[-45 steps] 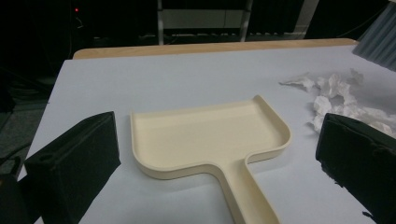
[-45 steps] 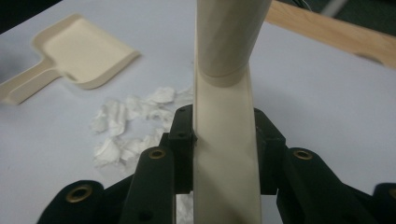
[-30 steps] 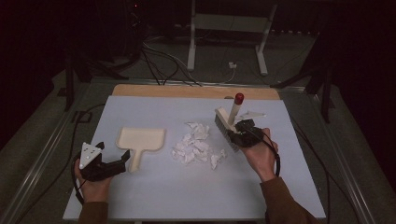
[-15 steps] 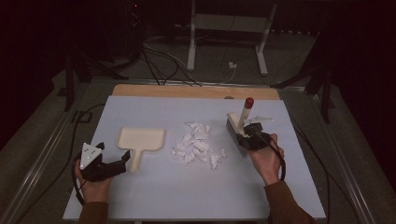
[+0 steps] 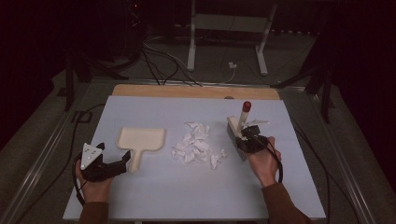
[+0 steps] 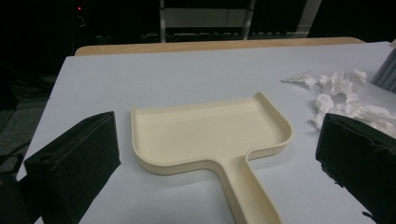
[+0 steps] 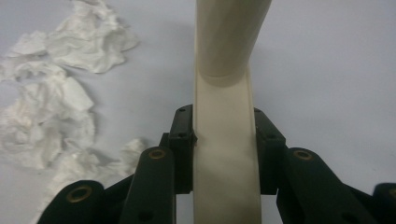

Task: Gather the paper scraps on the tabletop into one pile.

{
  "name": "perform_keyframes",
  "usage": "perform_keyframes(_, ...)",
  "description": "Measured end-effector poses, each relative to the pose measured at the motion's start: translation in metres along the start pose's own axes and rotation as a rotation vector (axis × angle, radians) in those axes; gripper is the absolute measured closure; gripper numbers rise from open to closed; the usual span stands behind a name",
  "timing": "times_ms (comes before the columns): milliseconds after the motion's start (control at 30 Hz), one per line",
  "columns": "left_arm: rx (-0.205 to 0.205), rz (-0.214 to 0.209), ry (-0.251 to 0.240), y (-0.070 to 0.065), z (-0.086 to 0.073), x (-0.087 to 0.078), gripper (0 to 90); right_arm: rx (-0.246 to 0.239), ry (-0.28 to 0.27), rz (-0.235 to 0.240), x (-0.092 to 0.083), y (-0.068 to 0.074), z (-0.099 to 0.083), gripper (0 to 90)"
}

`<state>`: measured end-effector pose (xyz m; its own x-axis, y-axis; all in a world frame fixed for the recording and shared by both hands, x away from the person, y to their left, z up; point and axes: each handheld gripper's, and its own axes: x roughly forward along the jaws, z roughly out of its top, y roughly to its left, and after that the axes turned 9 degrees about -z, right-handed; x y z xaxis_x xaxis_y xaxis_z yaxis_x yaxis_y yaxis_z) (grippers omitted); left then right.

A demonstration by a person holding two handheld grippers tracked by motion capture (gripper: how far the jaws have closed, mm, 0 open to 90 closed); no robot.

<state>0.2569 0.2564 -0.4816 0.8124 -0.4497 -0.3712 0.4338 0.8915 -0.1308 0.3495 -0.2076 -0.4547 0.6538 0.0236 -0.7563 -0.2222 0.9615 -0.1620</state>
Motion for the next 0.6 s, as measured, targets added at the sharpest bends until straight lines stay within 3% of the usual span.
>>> perform_keyframes(233, 0.0, 0.002, 0.0, 0.0, 0.0, 0.0, 0.4, -0.015, -0.006, 0.017, 0.0, 0.019, 0.004, 68.1)
perform_keyframes(600, 0.002, 0.002, -0.001, 0.001, 0.0, -0.001, 0.4, -0.036, -0.016, 0.099, -0.005, 0.049, 0.007, 68.1)
